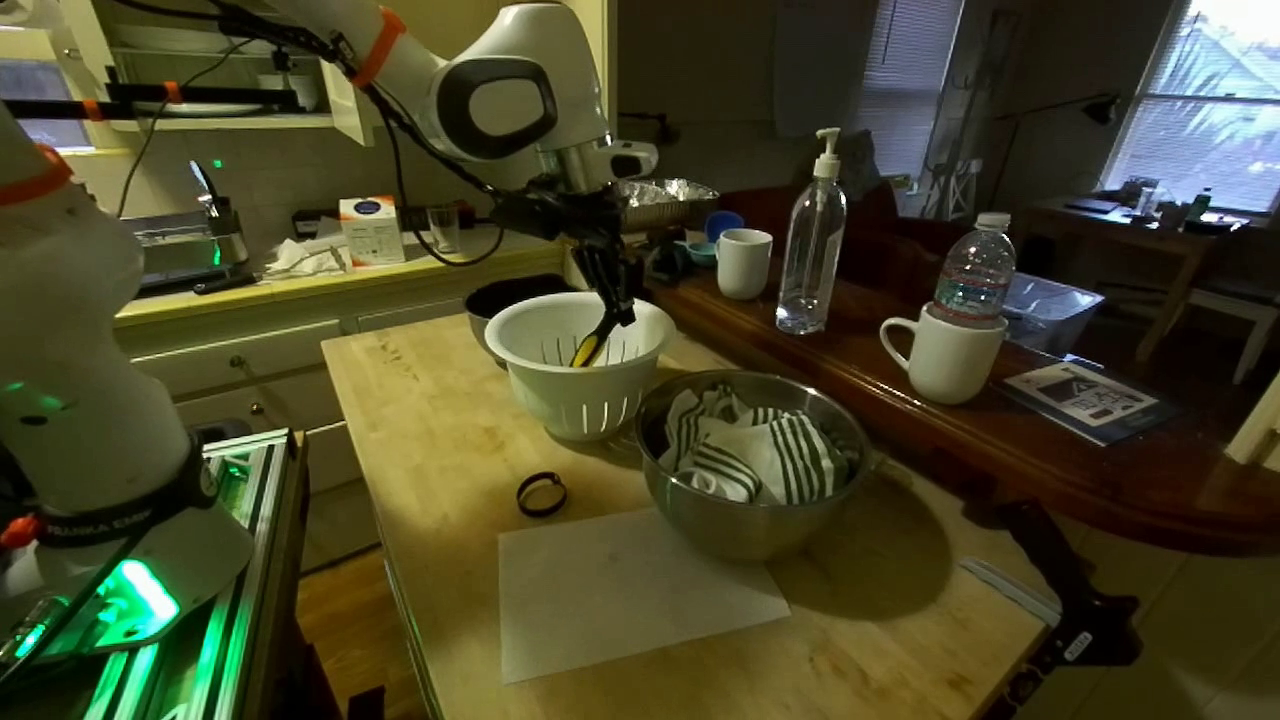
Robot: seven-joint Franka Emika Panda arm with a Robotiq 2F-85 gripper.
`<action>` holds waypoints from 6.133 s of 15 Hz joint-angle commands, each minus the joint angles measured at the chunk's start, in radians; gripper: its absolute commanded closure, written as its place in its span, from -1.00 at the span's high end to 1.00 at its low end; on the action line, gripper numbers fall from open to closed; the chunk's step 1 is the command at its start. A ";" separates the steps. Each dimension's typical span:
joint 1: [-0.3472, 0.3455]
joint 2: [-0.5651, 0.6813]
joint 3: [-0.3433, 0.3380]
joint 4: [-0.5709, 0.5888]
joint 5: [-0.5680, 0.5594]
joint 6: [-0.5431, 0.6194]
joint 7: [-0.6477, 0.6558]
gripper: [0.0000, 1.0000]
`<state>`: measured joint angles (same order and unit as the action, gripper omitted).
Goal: Put the screwdriver in the left cup
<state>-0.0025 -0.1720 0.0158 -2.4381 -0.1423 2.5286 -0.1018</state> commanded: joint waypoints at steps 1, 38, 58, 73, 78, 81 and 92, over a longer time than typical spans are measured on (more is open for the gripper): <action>-0.014 -0.019 0.009 0.071 -0.034 -0.021 0.091 -0.87; 0.040 0.297 0.052 0.698 -0.342 0.161 0.289 -0.87; 0.134 0.531 0.024 0.869 -0.166 0.137 0.239 -0.87; 0.195 0.562 -0.040 0.922 -0.226 -0.023 0.272 -0.87; 0.185 0.556 -0.028 0.909 -0.208 -0.041 0.249 -0.48; 0.207 0.572 -0.054 0.938 -0.250 -0.073 0.301 -0.87; 0.239 0.674 -0.085 1.046 -0.321 -0.071 0.376 -0.87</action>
<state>0.2239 0.4523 -0.0634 -1.4641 -0.4666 2.4755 0.2728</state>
